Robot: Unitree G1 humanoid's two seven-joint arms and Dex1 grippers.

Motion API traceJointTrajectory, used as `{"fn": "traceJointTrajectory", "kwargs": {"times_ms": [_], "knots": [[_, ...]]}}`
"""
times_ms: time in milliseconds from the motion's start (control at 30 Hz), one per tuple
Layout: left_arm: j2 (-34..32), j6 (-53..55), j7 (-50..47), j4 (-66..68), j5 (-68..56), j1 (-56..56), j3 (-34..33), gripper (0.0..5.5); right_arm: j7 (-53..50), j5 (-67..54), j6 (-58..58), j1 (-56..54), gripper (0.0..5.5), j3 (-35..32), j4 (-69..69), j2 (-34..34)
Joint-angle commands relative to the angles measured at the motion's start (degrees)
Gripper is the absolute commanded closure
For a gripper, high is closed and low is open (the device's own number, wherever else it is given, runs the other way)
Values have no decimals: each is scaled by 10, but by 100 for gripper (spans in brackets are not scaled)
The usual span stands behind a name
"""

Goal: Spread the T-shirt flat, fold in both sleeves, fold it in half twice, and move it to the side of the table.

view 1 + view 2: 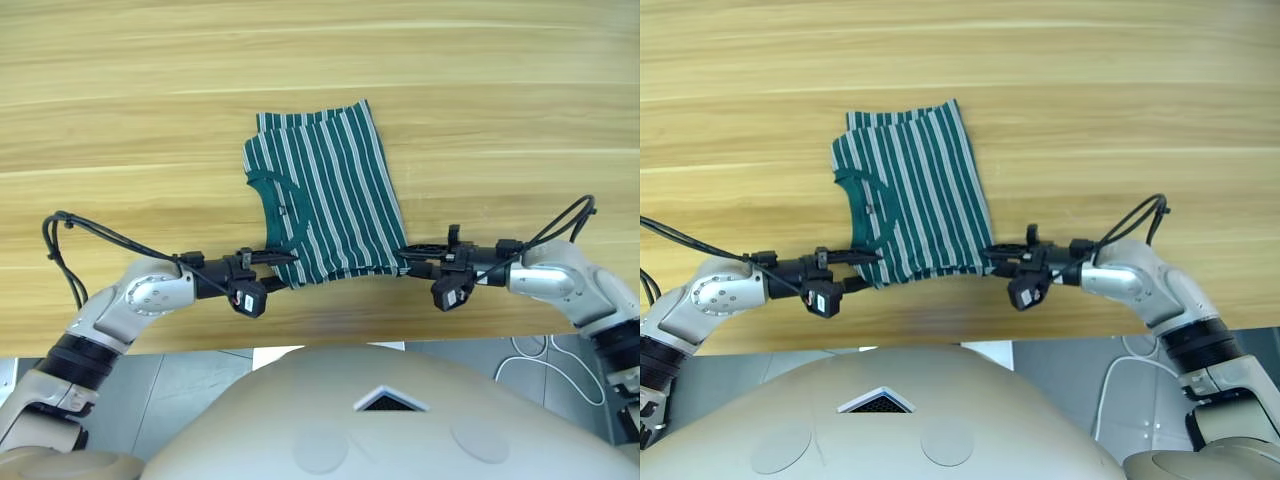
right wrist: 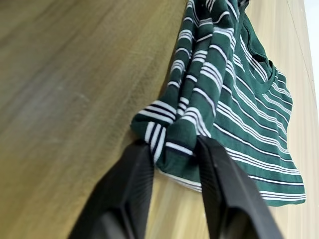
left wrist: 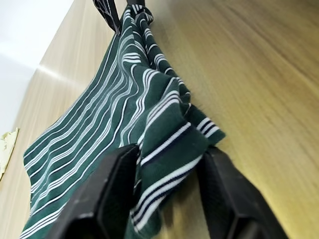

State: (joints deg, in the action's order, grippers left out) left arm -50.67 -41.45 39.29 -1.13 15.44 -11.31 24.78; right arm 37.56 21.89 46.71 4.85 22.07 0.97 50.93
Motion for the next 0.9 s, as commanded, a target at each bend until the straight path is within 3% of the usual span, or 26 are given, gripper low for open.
{"fn": "traceJointTrajectory", "kwargs": {"times_ms": [33, 167, 367, 533, 700, 800, 900], "knots": [[-17, 25, 36, 44, 40, -16, 23, 415, -4, -6, 3, -8, 483, -5, 6, -6], [-14, 20, 36, 59, 36, -10, 29, 480, -8, -12, 5, -8, 533, -7, 7, -14], [12, 2, 36, 109, -28, 0, 31, 543, -1, -80, -8, 24, 534, -10, -20, -13], [24, -15, 44, 124, -88, -19, 32, 547, -6, -130, -20, 75, 534, -22, -43, -15], [-5, -19, 42, 14, -181, -102, 10, 548, -12, -176, -48, 145, 534, -55, -109, 4], [26, -12, 39, 13, -280, -72, -35, 548, -23, -185, -72, 121, 534, -74, -107, -24], [66, 1, 31, 59, -300, -24, -70, 548, -30, -173, -88, 78, 534, -72, -78, -61]]}}
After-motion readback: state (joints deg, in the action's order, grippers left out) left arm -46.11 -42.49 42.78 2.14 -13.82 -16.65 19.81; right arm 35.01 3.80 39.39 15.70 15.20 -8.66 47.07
